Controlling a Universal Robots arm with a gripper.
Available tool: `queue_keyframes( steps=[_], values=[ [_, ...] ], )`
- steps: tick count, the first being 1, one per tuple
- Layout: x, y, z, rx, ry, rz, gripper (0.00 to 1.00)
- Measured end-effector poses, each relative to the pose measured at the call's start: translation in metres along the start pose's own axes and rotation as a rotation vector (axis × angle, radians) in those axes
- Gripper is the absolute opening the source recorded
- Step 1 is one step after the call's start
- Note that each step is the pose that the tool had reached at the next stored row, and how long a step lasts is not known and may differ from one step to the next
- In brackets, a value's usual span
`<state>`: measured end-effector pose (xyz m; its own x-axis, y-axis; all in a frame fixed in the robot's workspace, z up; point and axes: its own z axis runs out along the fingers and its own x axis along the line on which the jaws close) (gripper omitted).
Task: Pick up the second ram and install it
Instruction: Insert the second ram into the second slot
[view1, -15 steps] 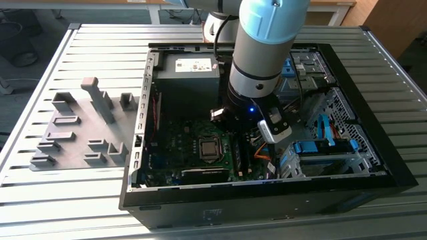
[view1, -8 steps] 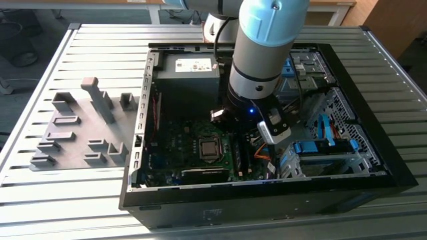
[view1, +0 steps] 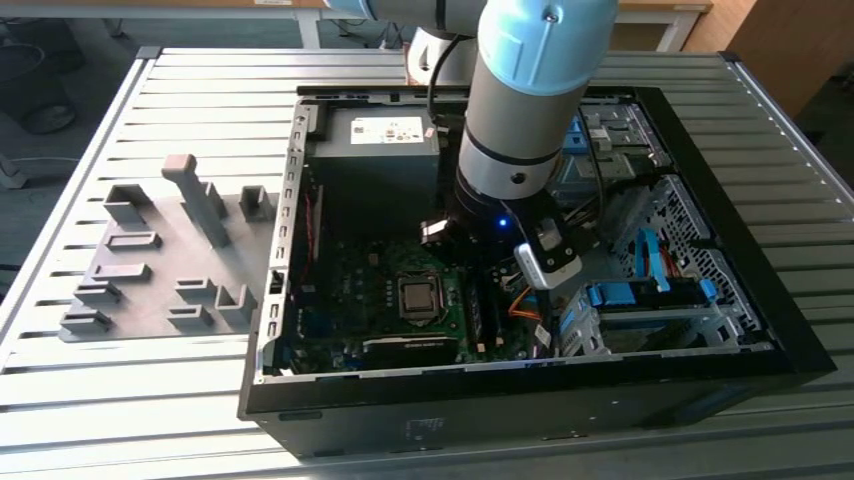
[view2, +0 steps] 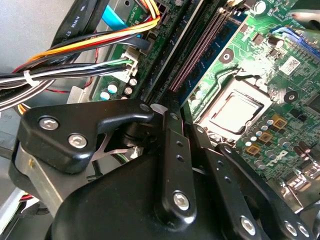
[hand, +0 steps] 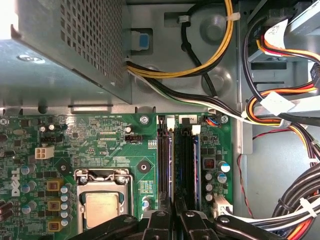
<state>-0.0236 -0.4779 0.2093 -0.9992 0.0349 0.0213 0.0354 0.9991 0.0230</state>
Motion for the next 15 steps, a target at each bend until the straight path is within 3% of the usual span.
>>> queue_keyframes(
  steps=[11, 15],
  values=[
    [0.0000, 0.0000, -0.0004, 0.0003, 0.0002, -0.005, 0.14],
    [0.0000, 0.0002, -0.0021, 0.0066, 0.0001, -0.005, 0.14]
  ],
)
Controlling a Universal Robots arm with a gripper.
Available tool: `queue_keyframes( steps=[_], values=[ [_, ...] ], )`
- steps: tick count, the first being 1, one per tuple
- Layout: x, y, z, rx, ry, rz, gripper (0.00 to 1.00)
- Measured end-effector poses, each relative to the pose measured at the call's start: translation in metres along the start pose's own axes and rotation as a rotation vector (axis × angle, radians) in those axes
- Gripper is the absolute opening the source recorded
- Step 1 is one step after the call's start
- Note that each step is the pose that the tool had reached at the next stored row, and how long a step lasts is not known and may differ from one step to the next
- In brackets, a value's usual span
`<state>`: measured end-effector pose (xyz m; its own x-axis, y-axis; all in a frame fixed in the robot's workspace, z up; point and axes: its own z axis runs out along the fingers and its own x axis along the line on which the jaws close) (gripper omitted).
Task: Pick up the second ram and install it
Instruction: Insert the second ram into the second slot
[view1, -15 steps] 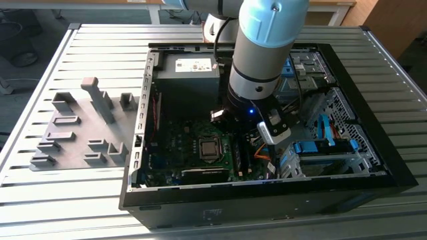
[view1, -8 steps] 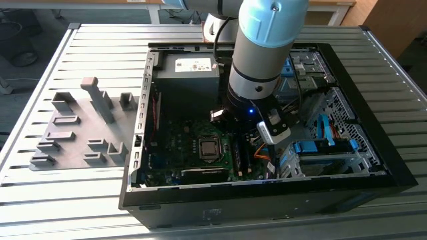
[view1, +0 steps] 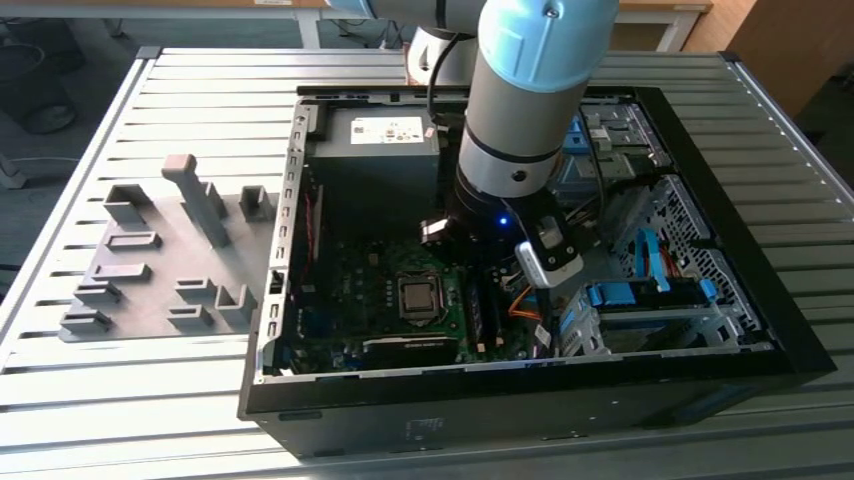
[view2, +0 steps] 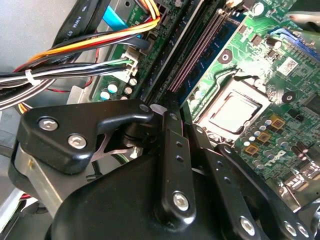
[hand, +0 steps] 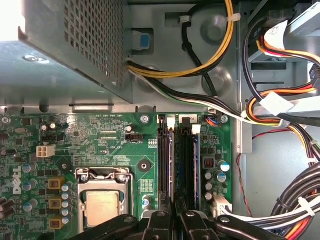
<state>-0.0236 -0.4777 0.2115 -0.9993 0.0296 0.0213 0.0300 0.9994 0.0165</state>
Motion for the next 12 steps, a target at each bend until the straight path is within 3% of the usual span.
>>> queue_keyframes(
  steps=[12],
  values=[
    [-0.0008, 0.0000, 0.0014, -0.0006, 0.0004, -0.008, 0.14]
  ],
)
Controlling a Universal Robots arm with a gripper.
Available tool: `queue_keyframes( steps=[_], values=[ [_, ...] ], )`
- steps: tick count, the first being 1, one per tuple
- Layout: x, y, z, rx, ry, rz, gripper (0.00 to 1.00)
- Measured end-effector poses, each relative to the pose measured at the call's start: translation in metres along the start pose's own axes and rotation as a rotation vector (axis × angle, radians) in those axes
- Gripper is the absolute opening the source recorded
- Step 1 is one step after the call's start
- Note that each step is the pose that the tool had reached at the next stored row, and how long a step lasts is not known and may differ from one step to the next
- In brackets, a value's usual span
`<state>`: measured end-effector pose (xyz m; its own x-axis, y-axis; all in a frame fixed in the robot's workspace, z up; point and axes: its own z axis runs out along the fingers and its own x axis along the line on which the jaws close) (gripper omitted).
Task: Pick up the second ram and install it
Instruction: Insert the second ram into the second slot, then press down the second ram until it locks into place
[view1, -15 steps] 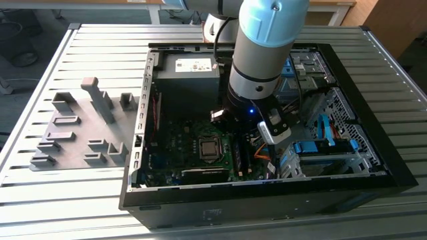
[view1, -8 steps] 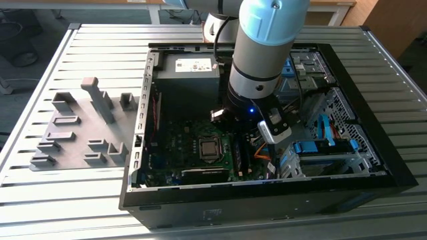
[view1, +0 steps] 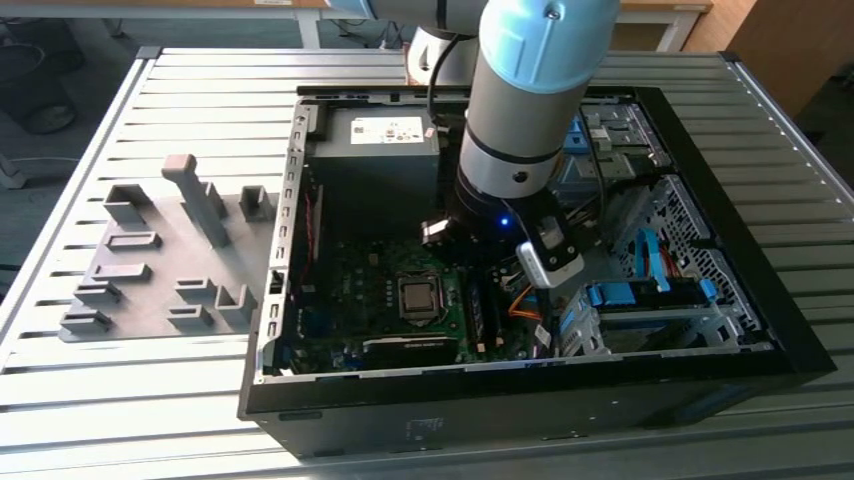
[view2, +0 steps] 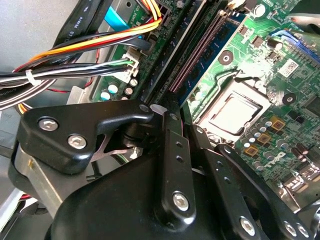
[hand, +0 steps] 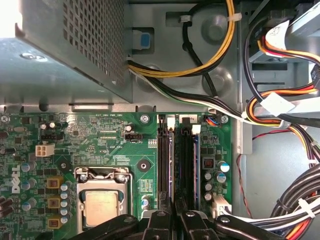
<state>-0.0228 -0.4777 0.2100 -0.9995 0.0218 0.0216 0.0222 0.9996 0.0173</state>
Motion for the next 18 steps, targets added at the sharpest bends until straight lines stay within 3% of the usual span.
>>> queue_keyframes(
  steps=[5, 11, 18],
  values=[
    [0.0000, 0.0000, 0.0005, 0.0009, 0.0001, -0.001, 0.14],
    [-0.0001, -0.0001, 0.0003, 0.0086, 0.0003, -0.005, 0.14],
    [-0.0004, 0.0000, 0.0012, 0.0037, 0.0004, -0.005, 0.14]
  ],
)
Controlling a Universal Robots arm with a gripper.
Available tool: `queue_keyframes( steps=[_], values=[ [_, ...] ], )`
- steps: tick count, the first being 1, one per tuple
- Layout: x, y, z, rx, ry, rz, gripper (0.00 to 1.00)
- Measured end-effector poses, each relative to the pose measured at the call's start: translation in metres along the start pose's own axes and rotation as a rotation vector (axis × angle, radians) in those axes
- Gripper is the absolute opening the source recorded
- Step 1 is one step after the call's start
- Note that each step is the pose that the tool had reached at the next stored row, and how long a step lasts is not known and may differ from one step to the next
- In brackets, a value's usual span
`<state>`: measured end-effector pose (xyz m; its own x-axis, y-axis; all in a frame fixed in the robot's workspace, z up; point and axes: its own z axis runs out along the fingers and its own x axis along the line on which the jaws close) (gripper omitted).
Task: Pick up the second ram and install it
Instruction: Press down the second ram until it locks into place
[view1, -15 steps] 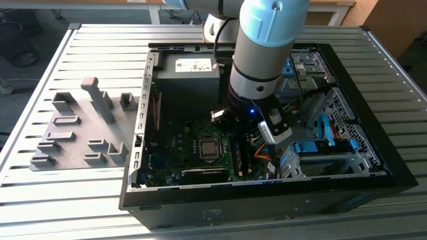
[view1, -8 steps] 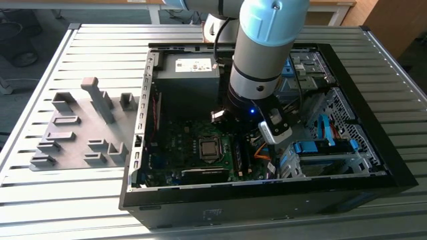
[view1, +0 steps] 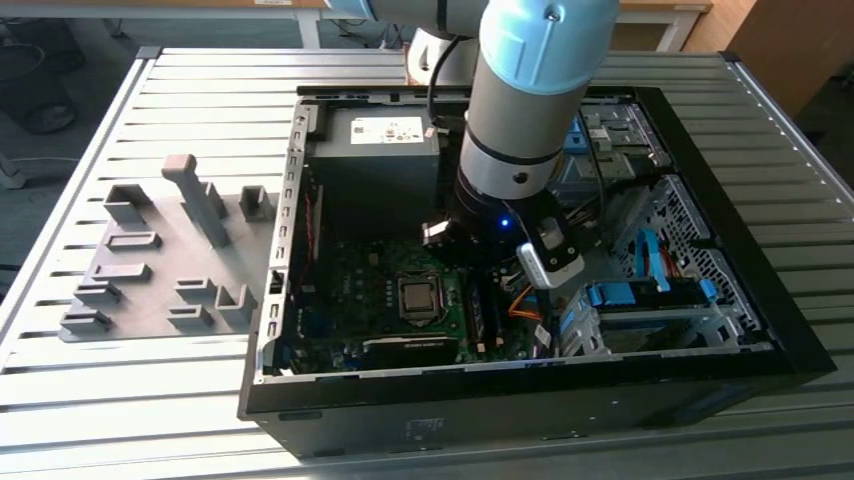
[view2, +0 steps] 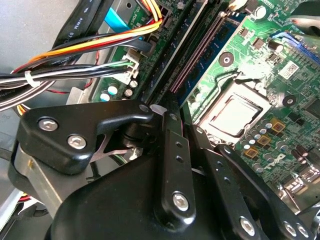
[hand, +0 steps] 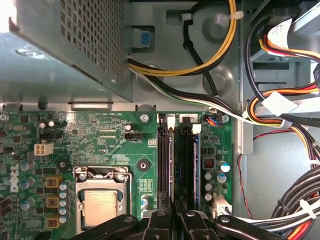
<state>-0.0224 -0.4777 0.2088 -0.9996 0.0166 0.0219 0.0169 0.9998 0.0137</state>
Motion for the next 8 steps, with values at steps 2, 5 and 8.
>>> queue_keyframes(
  steps=[2, 5, 8],
  values=[
    [0.0000, 0.0000, 0.0011, -0.0010, -0.0002, 0.000, 0.14],
    [-0.0001, 0.0000, 0.0035, -0.0021, 0.0000, 0.000, 0.14],
    [-0.0001, -0.0001, 0.0048, -0.0019, 0.0004, 0.000, 0.14]
  ],
)
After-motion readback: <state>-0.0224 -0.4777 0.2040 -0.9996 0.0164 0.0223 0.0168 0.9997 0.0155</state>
